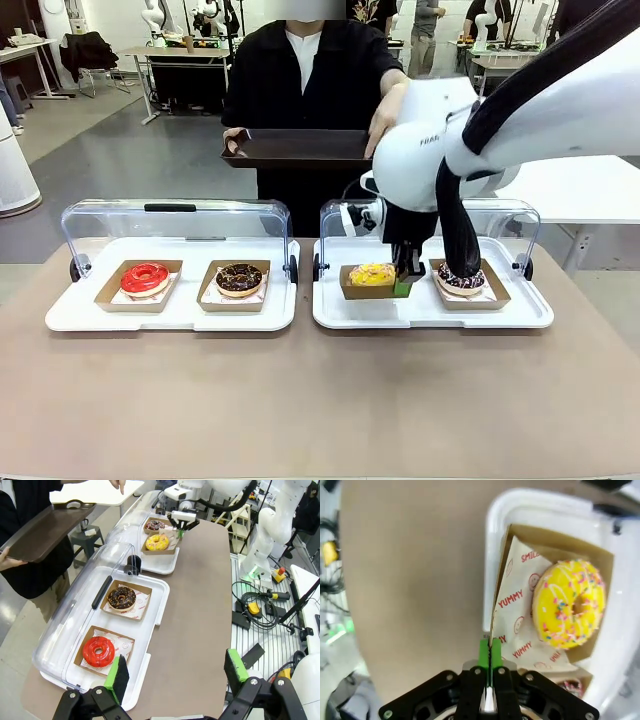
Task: Provide the desired donut to the person.
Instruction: Pick up and lift the Paper togo box containing the Donut pointed at by the person, then place the picked Paper togo box onto the Handle tray extended by the person.
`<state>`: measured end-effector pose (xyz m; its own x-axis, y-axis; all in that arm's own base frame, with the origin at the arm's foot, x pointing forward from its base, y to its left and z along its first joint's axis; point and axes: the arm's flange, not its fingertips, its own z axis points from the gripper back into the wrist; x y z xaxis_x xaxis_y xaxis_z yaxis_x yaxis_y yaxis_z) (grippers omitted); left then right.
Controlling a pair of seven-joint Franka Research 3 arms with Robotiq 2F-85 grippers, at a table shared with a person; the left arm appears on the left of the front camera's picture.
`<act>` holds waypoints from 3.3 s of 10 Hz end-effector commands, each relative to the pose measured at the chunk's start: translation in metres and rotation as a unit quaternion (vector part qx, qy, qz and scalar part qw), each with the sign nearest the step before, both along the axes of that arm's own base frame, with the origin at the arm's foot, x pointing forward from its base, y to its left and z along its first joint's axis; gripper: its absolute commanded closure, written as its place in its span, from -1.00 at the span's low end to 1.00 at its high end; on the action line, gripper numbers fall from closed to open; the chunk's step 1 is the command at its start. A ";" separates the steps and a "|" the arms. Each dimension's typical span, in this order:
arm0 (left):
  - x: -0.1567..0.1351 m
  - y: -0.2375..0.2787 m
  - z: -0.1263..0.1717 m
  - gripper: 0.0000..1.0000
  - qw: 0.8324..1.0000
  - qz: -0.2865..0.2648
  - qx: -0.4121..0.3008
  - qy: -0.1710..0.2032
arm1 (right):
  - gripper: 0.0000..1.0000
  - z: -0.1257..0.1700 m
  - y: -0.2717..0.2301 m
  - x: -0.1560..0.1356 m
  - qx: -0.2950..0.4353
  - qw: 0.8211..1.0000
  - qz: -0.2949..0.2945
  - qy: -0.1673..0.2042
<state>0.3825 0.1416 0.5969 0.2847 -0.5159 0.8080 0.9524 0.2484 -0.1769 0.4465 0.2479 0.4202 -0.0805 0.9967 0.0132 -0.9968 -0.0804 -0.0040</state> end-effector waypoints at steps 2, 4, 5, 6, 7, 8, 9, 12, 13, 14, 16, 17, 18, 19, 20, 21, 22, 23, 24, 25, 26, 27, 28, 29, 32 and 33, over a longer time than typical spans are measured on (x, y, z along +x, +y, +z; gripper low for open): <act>-0.001 0.001 0.001 -1.00 1.000 -0.001 -0.004 -0.003 | 1.00 0.059 0.002 -0.043 -0.015 0.999 0.030 -0.023; -0.001 0.001 0.001 -1.00 1.000 -0.001 -0.004 -0.003 | 1.00 0.107 0.011 -0.067 -0.012 0.999 0.025 -0.028; -0.001 0.001 0.001 -1.00 1.000 -0.001 -0.004 -0.003 | 1.00 0.135 0.016 -0.075 -0.008 0.999 0.021 -0.035; -0.001 0.001 0.001 -1.00 1.000 -0.001 -0.004 -0.003 | 1.00 0.159 0.021 -0.079 0.001 0.999 0.012 -0.044; -0.001 0.001 0.001 -1.00 1.000 -0.001 -0.004 -0.003 | 1.00 0.179 0.026 -0.078 0.006 0.998 0.005 -0.056; -0.001 0.001 0.001 -1.00 1.000 -0.001 -0.004 -0.003 | 1.00 0.194 0.032 -0.075 0.004 0.998 0.004 -0.065; -0.001 0.001 0.001 -1.00 1.000 -0.001 -0.004 -0.003 | 1.00 0.203 0.037 -0.065 0.003 0.997 -0.002 -0.072; -0.001 0.001 0.001 -1.00 1.000 -0.001 -0.004 -0.003 | 1.00 0.200 0.041 -0.035 -0.002 0.997 -0.013 -0.075; -0.001 0.001 0.001 -1.00 1.000 -0.001 -0.004 -0.003 | 1.00 0.195 0.038 -0.030 0.008 0.997 -0.006 -0.079; -0.001 0.001 0.001 -1.00 1.000 -0.001 -0.004 -0.003 | 1.00 0.200 0.039 -0.045 0.015 0.998 -0.004 -0.066; -0.001 0.001 0.001 -1.00 1.000 -0.001 -0.004 -0.003 | 1.00 0.200 0.039 -0.045 0.015 0.998 -0.004 -0.066; -0.001 0.001 0.001 -1.00 1.000 -0.001 -0.004 -0.003 | 1.00 0.200 0.039 -0.045 0.015 0.998 -0.004 -0.066; -0.001 0.001 0.001 -1.00 1.000 -0.001 -0.004 -0.003 | 1.00 0.200 0.039 -0.045 0.015 0.998 -0.004 -0.066; -0.001 0.001 0.001 -1.00 1.000 -0.001 -0.004 -0.003 | 1.00 0.200 0.039 -0.045 0.015 0.998 -0.004 -0.066; -0.001 0.001 0.001 -1.00 1.000 -0.001 -0.004 -0.003 | 1.00 0.200 0.039 -0.045 0.015 0.998 -0.004 -0.066; -0.001 0.001 0.001 -1.00 1.000 -0.001 -0.004 -0.003 | 1.00 0.200 0.039 -0.045 0.015 0.998 -0.004 -0.066; -0.001 0.001 0.001 -1.00 1.000 -0.001 -0.004 -0.003 | 1.00 0.200 0.039 -0.045 0.015 0.998 -0.004 -0.066; -0.001 0.001 0.001 -1.00 1.000 -0.001 -0.004 -0.003 | 1.00 0.200 0.039 -0.045 0.015 0.998 -0.004 -0.066; -0.001 0.001 0.001 -1.00 1.000 -0.001 -0.004 -0.003 | 1.00 0.200 0.039 -0.045 0.015 0.998 -0.004 -0.066; -0.001 0.001 0.001 -1.00 1.000 -0.001 -0.004 -0.003 | 1.00 0.200 0.039 -0.045 0.015 0.998 -0.004 -0.066; -0.001 0.001 0.001 -1.00 1.000 -0.001 -0.004 -0.003 | 1.00 0.200 0.039 -0.045 0.015 0.998 -0.004 -0.066; -0.001 0.001 0.001 -1.00 1.000 -0.001 -0.004 -0.003 | 1.00 0.200 0.039 -0.045 0.015 0.998 -0.004 -0.066; -0.001 0.001 0.001 -1.00 1.000 -0.001 -0.004 -0.003 | 1.00 0.200 0.039 -0.045 0.015 0.998 -0.004 -0.066; -0.001 0.001 0.001 -1.00 1.000 -0.001 -0.004 -0.003 | 1.00 0.200 0.039 -0.045 0.015 0.998 -0.004 -0.066; -0.001 0.001 0.001 -1.00 1.000 -0.001 -0.004 -0.003 | 1.00 0.200 0.039 -0.045 0.015 0.998 -0.004 -0.066; -0.001 0.001 0.001 -1.00 1.000 -0.001 -0.004 -0.003 | 1.00 0.200 0.039 -0.045 0.015 0.998 -0.004 -0.066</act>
